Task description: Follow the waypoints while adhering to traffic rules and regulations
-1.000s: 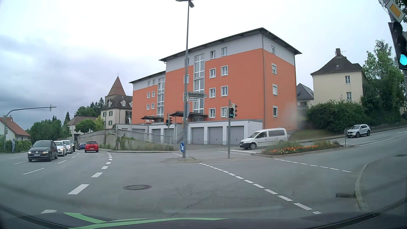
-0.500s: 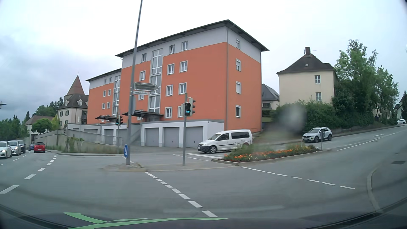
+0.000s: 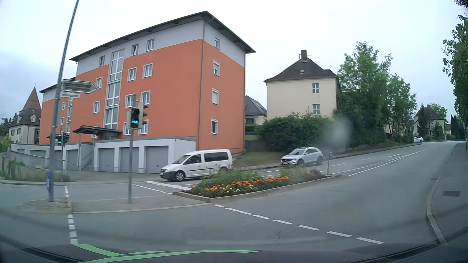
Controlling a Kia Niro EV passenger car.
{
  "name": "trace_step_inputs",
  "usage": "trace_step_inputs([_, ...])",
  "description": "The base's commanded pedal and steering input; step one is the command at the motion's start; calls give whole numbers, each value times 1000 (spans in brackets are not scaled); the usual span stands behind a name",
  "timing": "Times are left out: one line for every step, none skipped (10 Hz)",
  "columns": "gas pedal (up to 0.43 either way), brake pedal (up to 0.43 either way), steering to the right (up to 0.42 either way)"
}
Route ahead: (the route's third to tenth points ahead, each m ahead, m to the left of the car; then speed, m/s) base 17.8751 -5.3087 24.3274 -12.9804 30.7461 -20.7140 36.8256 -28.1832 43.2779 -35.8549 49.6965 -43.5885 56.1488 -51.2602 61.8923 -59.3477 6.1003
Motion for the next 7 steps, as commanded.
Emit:
trace_step_inputs([157, 0, 297])
trace_step_inputs([169, 0, 297])
trace_step_inputs([169, 0, 297])
trace_step_inputs([197, 0, 296])
trace_step_inputs([209, 0, 295])
trace_step_inputs([209, 0, 294])
trace_step_inputs([220, 0, 284])
